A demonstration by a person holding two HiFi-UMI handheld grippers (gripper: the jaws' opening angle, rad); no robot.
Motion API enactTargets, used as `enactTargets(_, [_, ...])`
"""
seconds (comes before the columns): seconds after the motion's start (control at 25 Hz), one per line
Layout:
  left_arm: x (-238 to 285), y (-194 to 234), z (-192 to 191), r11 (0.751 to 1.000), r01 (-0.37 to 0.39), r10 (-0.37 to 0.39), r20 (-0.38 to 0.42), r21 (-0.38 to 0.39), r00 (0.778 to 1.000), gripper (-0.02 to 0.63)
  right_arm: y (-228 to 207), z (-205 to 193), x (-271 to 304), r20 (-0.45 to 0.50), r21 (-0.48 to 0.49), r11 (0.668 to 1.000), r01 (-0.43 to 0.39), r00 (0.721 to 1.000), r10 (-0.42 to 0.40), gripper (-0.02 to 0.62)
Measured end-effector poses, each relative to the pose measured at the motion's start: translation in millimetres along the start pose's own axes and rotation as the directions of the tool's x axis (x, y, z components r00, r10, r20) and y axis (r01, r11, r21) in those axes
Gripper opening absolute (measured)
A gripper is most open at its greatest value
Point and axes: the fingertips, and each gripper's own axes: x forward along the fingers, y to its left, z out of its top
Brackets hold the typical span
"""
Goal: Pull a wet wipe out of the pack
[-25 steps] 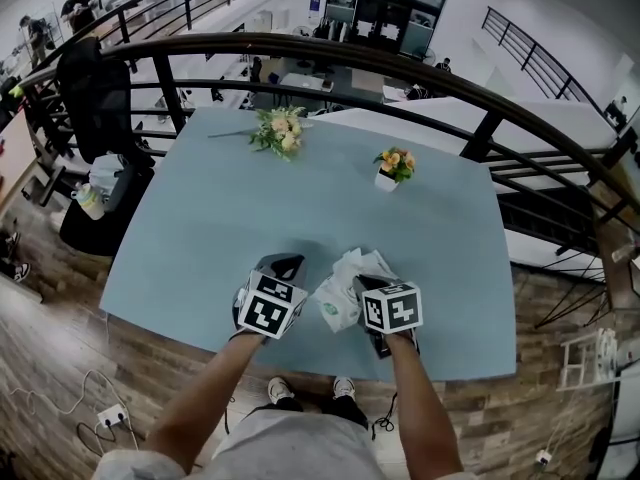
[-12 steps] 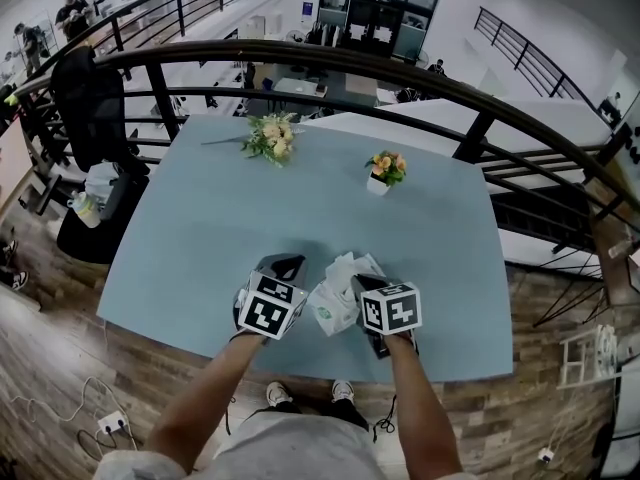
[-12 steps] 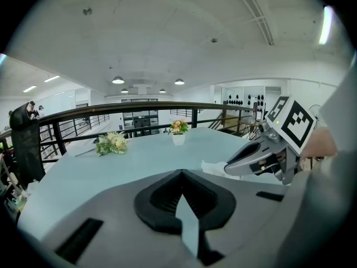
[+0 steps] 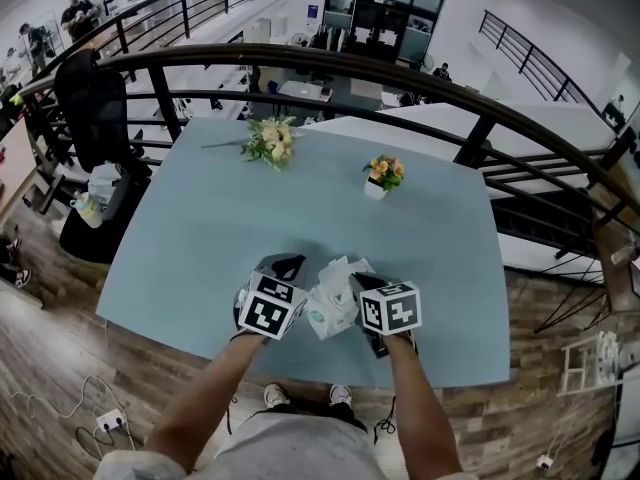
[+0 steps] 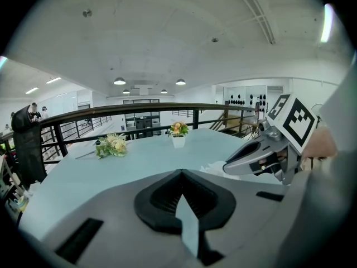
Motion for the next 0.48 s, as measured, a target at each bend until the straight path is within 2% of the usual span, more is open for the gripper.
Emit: enactTargets(0.48, [0,-1,8,0.999,-0.047,0.047,0.005,-0.004,0.999,-0.005,-5,12,-6,0.018,-0.032,0.999,-0.037,0.999,0.038,0.008])
